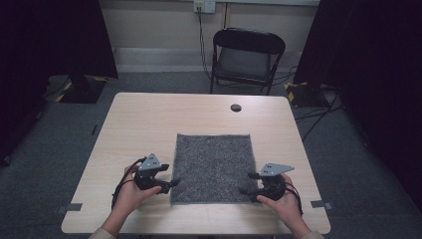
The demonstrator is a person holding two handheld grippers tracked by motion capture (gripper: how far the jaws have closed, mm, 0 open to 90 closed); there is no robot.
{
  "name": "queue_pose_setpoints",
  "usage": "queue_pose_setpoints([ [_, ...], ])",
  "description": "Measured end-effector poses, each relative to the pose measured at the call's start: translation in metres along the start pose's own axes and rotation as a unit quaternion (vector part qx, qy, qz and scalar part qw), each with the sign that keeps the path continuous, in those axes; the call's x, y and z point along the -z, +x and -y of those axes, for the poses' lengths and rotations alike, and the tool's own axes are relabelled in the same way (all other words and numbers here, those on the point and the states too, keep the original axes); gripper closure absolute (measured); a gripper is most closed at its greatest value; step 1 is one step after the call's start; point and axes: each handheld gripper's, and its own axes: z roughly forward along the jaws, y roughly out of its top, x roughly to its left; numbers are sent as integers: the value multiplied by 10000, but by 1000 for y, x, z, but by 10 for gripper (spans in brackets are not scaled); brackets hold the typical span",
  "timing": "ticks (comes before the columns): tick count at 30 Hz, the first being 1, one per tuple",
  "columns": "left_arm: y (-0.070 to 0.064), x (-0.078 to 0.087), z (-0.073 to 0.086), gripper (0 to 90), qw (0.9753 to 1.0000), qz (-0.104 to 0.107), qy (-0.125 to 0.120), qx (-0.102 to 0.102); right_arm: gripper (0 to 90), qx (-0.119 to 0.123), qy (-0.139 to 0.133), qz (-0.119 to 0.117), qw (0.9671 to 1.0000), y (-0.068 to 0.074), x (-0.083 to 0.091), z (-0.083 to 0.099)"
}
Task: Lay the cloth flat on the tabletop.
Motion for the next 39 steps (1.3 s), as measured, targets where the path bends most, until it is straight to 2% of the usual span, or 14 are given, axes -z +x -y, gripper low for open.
queue_pose_setpoints([
  [1, 1, -1, -2, 233, 10000, 11, -5, 34, 255, 0, 0, 0, 10000, 0, 0, 0],
  [4, 5, -3, -6, 211, 10000, -49, -9, -35, 225, 8, 45, -65, 10000, 7, -6, -4],
  [7, 10, -7, -9, 192, 9999, -67, -44, 88, 217, 112, 146, -143, 9997, 14, -12, -6],
  [13, 15, -13, -12, 169, 9999, -89, -37, 108, 223, 232, 271, -218, 9991, 25, -26, -12],
  [15, 16, -15, -13, 169, 9999, -117, 23, 15, 229, 319, 312, -161, 9989, 28, -30, -13],
  [18, 13, -19, -16, 172, 10000, -29, 42, 14, 227, 305, 315, -144, 9989, 28, -34, -14],
  [19, 10, -23, -18, 173, 10000, 15, 46, -67, 227, 336, 330, -52, 9989, 25, -37, -14],
  [23, 5, -32, -19, 178, 9998, 162, 84, -123, 227, 286, 357, 114, 9989, 19, -40, -13],
  [24, 2, -38, -18, 180, 9993, 180, 234, -228, 228, 355, 406, 303, 9981, 16, -42, -12],
  [27, 1, -44, -15, 190, 9988, 197, 347, -296, 229, 433, 441, 418, 9972, 13, -45, -8],
  [29, -1, -47, -11, 192, 9977, 155, 477, -445, 230, 481, 507, 499, 9963, 12, -46, -5],
  [34, -4, -45, -9, 196, 9961, 93, 591, -648, 230, 382, 434, 524, 9969, 13, -46, 0],
  [39, -11, -33, 0, 198, 9957, 141, 605, -692, 228, 455, 445, 408, 9971, 28, -42, 5],
])
